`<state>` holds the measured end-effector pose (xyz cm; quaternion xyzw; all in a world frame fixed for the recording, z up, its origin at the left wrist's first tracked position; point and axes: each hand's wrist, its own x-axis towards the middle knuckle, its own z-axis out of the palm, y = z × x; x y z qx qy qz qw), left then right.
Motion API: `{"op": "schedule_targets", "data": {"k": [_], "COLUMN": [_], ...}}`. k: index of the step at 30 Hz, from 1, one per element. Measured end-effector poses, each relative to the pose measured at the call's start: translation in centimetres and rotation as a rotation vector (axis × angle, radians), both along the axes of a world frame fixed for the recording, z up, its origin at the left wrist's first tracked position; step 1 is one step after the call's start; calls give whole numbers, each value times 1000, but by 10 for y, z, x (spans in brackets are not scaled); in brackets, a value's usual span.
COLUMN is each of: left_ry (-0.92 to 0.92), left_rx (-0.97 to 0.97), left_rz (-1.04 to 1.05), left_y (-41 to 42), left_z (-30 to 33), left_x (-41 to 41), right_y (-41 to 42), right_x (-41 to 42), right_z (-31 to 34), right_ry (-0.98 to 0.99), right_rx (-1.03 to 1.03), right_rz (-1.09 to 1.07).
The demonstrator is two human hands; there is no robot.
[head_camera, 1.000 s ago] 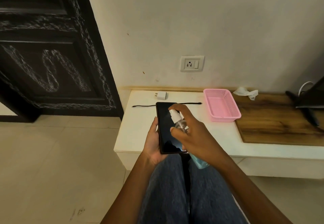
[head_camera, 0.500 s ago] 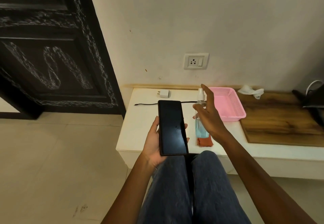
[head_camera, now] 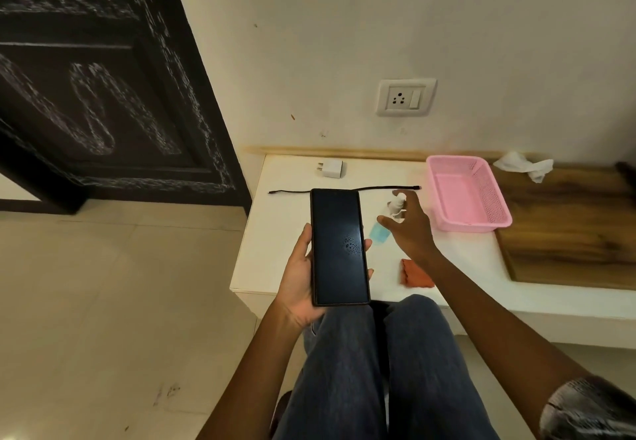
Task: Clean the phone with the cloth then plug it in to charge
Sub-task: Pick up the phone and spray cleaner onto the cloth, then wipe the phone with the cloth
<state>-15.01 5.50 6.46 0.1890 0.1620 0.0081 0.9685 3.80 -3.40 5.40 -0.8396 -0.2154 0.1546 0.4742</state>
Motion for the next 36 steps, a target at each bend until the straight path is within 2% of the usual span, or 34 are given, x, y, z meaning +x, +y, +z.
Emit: {"op": "schedule_targets", "data": {"k": [6, 21, 25, 28, 32, 36], "left_ry": [14, 60, 51, 52, 40, 39], "left_rx": [-33, -65, -85, -107, -105, -99], "left_rz": [26, 42, 40, 46, 42, 27], "left_y": [10, 9, 7, 5, 2, 1], "left_z": [-11, -25, -24, -23, -22, -23], "left_x": [7, 8, 6, 6, 6, 8], "right_y": [10, -9, -29, -48, -64, -64], "right_x": [15, 25, 31, 33, 31, 26], "right_z": [-29, -46, -59, -68, -81, -84], "right_ry": [-43, 31, 24, 94, 231, 197], "right_rx": [-53, -176, -381, -551, -694, -725], "right_rz": [-85, 25, -180, -294, -195, -183]}}
